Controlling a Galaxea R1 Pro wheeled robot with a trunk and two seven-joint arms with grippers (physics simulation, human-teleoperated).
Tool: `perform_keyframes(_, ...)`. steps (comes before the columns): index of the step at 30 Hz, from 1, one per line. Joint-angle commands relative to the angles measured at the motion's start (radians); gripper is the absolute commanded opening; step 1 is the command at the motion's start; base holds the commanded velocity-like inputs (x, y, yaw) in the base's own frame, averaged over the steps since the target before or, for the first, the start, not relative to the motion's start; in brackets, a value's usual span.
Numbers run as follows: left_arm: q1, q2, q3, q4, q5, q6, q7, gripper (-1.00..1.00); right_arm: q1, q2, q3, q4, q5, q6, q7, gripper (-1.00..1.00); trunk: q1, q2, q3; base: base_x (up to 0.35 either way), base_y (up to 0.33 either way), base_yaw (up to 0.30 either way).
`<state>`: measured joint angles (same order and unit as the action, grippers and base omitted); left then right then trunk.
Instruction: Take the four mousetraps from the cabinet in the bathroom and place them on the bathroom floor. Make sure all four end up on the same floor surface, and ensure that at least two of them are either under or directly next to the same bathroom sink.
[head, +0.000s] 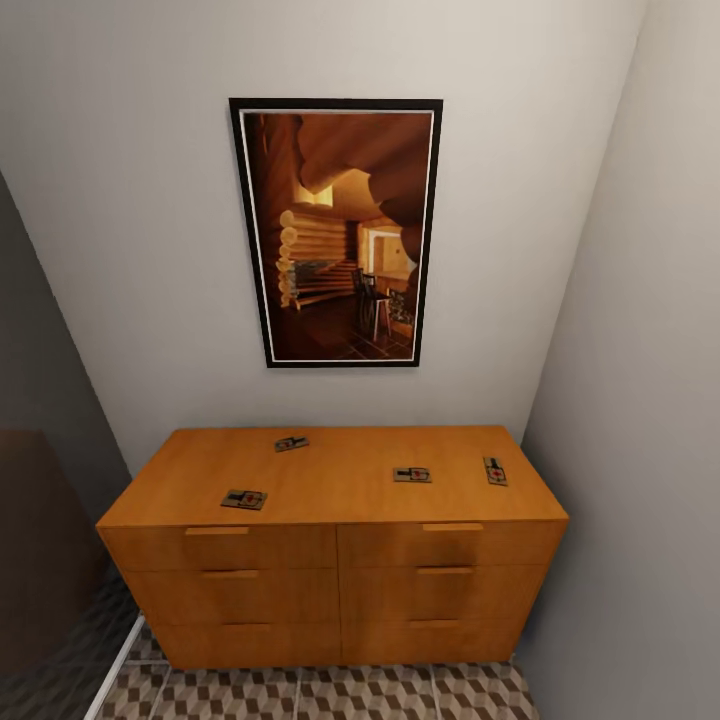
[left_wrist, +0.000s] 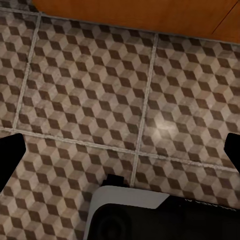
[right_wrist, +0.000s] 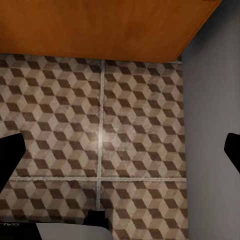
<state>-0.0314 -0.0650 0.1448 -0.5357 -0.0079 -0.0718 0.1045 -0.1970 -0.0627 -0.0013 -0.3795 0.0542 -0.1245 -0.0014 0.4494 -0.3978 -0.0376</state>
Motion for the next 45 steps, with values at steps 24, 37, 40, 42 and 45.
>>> perform_keyframes(24, -0.001, -0.006, 0.000, -0.023, 0.006, 0.004, -0.003, 1.00, -0.001, 0.000, 0.001, -0.006, 0.012, -0.002, 0.010, 1.00, 0.001, -0.002, -0.002, 0.000, 0.000, 0.000)
perform_keyframes(37, -0.001, -0.042, 0.000, -0.154, 0.001, 0.146, 0.000, 1.00, -0.001, 0.001, 0.003, -0.115, 0.014, 0.032, 0.008, 1.00, 0.001, -0.002, -0.002, 0.000, 0.000, 0.000)
perform_keyframes(40, -0.001, -0.045, -0.001, -0.193, 0.001, 0.195, 0.000, 1.00, -0.001, 0.001, 0.002, -0.148, 0.013, 0.056, 0.008, 1.00, 0.001, -0.002, -0.002, 0.000, 0.000, 0.000)
perform_keyframes(42, -0.001, -0.048, 0.000, -0.238, 0.001, 0.239, 0.000, 1.00, -0.001, 0.001, 0.002, -0.186, 0.013, 0.091, 0.009, 1.00, 0.001, -0.002, -0.002, 0.000, 0.000, 0.000)
perform_keyframes(45, -0.001, -0.051, 0.000, -0.301, 0.001, 0.294, 0.000, 1.00, -0.001, 0.001, 0.002, -0.252, 0.012, 0.155, 0.009, 1.00, 0.001, -0.002, -0.002, 0.000, 0.000, 0.000)
